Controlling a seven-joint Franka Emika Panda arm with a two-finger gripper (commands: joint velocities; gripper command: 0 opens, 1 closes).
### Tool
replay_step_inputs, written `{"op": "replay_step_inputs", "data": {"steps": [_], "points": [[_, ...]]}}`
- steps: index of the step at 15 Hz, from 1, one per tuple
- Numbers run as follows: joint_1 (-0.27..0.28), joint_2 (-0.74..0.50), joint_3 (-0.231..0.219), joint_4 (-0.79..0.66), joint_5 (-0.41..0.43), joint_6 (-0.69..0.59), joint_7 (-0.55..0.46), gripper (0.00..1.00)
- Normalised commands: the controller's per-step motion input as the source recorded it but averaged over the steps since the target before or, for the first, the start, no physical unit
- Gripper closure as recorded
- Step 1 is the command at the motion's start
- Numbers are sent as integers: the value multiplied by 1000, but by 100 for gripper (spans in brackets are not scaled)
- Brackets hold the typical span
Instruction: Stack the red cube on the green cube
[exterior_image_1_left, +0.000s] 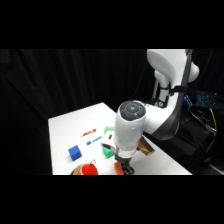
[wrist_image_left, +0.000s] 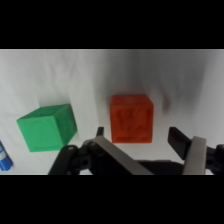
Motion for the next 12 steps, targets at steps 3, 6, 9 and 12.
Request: {"op": "replay_step_inputs", "data": {"steps": [3,6,9,12], "points": [[-28,-17,6,-54,-30,107,32,0],[-51,17,20,-35,-5,135,-2,0],[-83,39,51,-19,41,155,-57,0],[-84,41,80,1,76,159,-97,0]]}}
